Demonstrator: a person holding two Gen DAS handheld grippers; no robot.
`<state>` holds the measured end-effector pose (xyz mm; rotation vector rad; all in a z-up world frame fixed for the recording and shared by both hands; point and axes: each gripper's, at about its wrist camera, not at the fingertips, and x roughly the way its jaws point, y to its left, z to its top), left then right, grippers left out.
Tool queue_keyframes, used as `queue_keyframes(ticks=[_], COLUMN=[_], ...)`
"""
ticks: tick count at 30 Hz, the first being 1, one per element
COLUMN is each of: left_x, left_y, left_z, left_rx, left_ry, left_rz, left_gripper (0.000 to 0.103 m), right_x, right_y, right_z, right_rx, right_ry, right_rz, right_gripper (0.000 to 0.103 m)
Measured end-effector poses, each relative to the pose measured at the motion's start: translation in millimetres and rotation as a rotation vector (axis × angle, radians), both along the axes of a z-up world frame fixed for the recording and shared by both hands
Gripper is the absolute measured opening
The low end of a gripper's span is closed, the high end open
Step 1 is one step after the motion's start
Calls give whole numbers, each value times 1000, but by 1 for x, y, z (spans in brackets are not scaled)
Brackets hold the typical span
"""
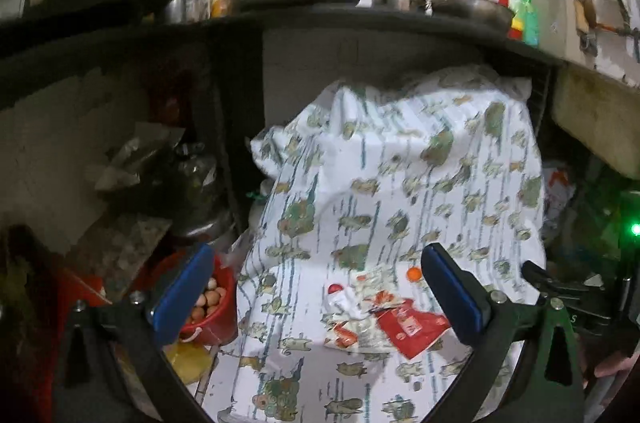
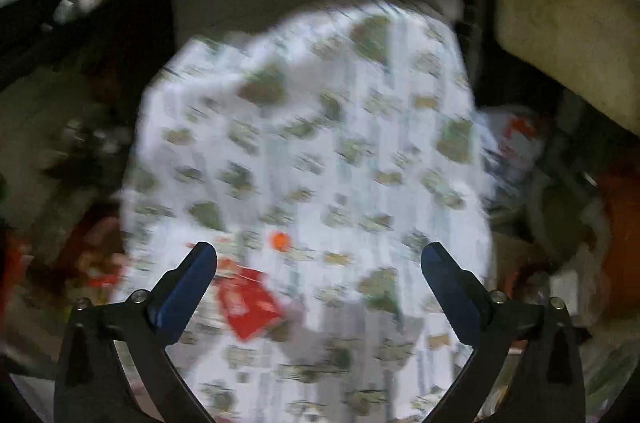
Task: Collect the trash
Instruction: 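Raise both tools back over the trash on the cloth, then grasp the red snack bag with the right tool while the left tool grasps the white tissue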
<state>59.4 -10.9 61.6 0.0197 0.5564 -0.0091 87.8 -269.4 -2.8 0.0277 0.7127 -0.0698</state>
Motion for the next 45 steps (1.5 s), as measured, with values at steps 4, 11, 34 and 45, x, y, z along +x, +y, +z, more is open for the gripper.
queue_keyframes(ticks=[4,11,34,45], left_x=[29,63,115,126], left_y=[-6,-10,35,43], left_z=[-27,-48,-87,-91], left_rx=[100,143,23,-31], left_ry=[48,107,335,352], left_rz=[32,39,208,204], left_gripper=[103,103,103,103], right_x=[24,41,105,116], right_y=[-11,-19,9,40], right_z=[-19,-26,-109,-169], right_rx=[51,97,272,319], right_ry=[111,148,561,655], right_rz=[5,-21,81,27], right_gripper=[103,103,103,86])
